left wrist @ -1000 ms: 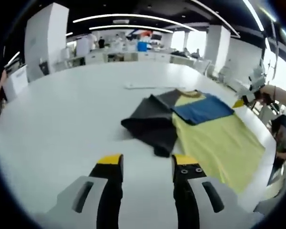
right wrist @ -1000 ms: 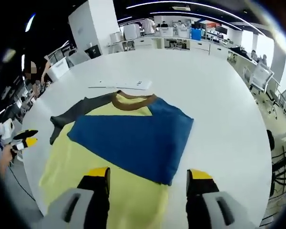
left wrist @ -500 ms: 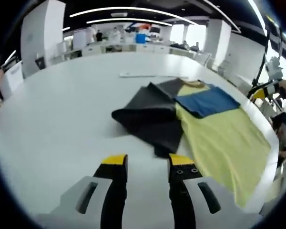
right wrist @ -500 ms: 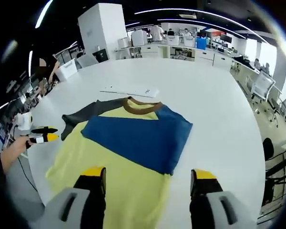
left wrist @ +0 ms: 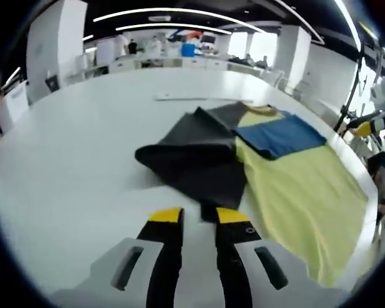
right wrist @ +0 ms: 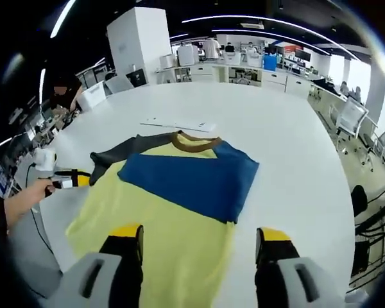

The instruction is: Fold the garment on the visible template until the final outline fits inside the template.

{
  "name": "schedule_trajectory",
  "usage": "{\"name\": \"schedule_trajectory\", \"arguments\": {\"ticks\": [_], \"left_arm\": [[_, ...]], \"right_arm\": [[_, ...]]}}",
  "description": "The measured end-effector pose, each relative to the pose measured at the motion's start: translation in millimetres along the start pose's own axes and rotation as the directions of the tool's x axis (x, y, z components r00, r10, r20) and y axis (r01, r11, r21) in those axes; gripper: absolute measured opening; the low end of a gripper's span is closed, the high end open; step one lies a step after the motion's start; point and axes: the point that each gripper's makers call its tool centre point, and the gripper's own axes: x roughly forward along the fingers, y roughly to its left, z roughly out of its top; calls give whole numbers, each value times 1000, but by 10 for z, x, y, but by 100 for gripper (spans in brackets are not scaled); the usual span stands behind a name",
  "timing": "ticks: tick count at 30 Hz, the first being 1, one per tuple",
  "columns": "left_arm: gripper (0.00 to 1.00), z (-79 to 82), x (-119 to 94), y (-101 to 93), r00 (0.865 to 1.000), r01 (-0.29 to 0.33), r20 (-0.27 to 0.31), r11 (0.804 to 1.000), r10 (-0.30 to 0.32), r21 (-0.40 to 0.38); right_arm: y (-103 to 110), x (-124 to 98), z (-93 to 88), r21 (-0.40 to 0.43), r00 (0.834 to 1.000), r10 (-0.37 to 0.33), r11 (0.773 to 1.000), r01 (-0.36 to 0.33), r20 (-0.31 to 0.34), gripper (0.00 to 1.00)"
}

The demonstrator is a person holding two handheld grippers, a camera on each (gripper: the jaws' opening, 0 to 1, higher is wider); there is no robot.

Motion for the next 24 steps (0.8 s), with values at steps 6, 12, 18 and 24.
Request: {"name": "schedule_trajectory", "arguments": {"ticks": [6,12,18,24], "left_arm": [[4,13,51,-43,999,-3,-33,999,2,-40],[0,11,83,-19,998,-37,-54,997,34,-66],[0,1,53,-15,998,-40,-55,998,37,-51],[0,57,-83,186,995,-99,-13,993,99,-68]], "right_arm": [[66,-55,-6,25,1000,19,999,-20,15,71],[101,-60,-38,39,999,29,999,-29,15,71],[108,-67,-36,49,999,28,998,-29,20,70],[104,-85,-38,49,1000,24,999,-25,20,70]]}}
